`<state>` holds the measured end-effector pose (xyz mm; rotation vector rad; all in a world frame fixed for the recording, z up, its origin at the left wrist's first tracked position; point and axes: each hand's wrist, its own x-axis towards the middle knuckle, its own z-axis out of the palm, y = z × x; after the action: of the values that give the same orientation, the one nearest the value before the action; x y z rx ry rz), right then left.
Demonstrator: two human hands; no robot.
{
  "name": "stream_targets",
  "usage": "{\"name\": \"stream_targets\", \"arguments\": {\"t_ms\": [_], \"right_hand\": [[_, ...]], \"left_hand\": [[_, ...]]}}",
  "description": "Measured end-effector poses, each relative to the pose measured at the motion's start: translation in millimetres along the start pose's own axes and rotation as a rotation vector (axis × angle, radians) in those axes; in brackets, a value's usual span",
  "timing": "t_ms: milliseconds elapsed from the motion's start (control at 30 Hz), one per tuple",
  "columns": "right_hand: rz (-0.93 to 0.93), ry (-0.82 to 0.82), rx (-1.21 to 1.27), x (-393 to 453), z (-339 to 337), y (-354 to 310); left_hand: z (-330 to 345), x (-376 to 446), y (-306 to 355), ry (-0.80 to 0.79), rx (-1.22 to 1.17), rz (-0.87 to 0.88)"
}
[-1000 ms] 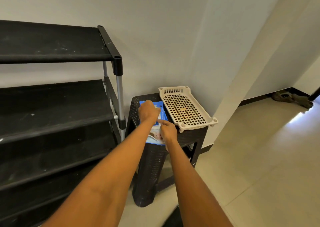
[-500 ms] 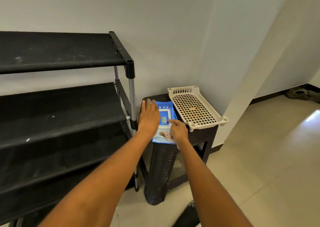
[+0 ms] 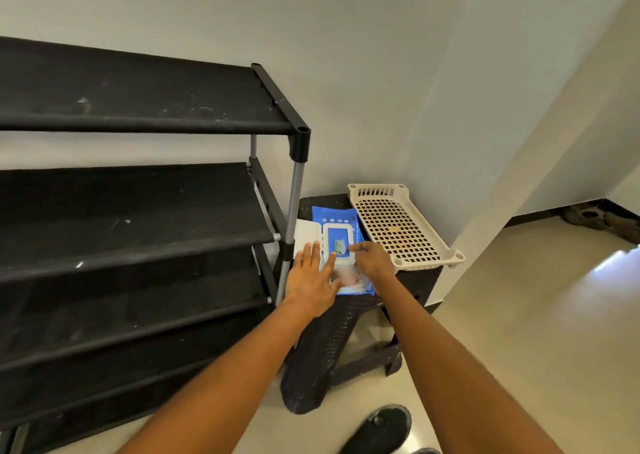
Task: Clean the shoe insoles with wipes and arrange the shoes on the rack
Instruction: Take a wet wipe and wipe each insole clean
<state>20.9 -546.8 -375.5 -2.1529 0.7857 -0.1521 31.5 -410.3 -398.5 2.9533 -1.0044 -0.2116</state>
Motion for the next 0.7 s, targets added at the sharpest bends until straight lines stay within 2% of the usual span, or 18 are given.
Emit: {"name": "stream_targets", "arguments": {"t_ms": [200,300,367,467,600,700], "right_hand": [[-0.248,0.093,-0.183,7,4,-14],[-0.336,0.013,-0.316,12,4,-22],[-0.36,-0.03,-0.456,16,3,-22],[-0.348,-0.03,-0.51,18,3,-20],[-0.363,0.04,-0.547,16,6,-23],[-0.381,0.117,-0.695,13,11,-26]], "left_hand": [[8,-2,7,0.02,-0.049,-0.051],[10,-3,12,0.086,-0.015,-0.052],[11,-2,15,0.121,0.003,-0.033],[13,1,17,0.131,0.01,0.013],[11,4,20,0.118,-0.001,0.013],[7,6,21,0.084,0.001,0.005]]}}
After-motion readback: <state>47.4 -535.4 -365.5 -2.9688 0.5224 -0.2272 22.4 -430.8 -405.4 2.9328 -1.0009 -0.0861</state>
